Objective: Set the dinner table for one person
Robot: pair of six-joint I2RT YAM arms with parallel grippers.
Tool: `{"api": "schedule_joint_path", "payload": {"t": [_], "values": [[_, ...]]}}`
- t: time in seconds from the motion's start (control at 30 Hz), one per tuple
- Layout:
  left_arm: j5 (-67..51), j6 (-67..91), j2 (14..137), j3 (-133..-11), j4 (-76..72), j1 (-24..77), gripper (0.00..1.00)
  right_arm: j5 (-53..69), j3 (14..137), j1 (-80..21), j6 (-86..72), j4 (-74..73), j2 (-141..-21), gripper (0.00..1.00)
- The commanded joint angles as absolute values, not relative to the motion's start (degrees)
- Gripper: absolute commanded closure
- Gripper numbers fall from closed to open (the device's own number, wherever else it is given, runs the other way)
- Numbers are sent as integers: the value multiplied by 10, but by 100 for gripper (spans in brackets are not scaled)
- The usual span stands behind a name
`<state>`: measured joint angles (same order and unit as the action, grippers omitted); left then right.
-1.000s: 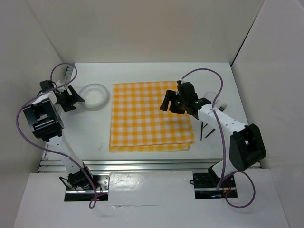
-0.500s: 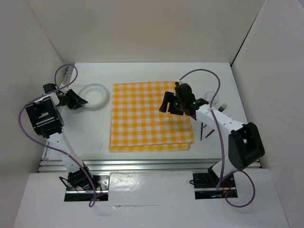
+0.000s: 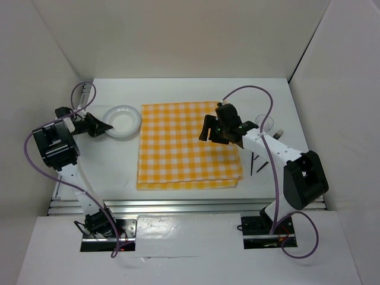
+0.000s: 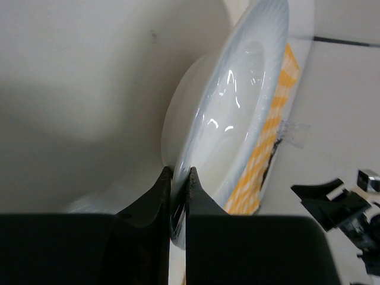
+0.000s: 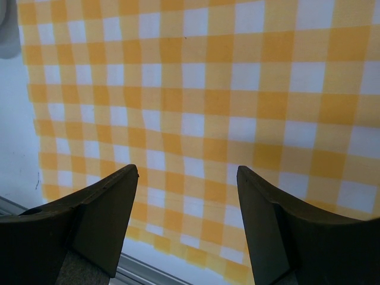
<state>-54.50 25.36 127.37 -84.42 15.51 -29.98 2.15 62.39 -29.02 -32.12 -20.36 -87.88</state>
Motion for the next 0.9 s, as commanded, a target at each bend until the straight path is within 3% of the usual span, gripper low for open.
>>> {"api": "schedule_joint_path", "payload": {"t": [0.0,0.13,0.27,0.4,0.5,0.6,0.87], "values": [[-702,239,1272,-882,162,-302,100,7,650,-297,-325,-213,-851,25],[-782,223,1259,-912,197,-302,100,1,650,-297,-336,-227,-851,25],[-777,179,1217,-915,234,-302,100,-15,650,-297,-353,-233,-839,25],[-714,-84,1222,-1026,524,-225,100,-52,650,-272,-420,-289,-817,25],[-708,-157,1215,-1027,630,-155,100,-78,635,-254,-450,-328,-796,25],[-680,-137,1209,-1013,616,-46,100,-90,607,-238,-456,-333,-755,25],[-609,-73,1248,-1019,532,99,100,-120,570,-212,-461,-367,-665,25]]}}
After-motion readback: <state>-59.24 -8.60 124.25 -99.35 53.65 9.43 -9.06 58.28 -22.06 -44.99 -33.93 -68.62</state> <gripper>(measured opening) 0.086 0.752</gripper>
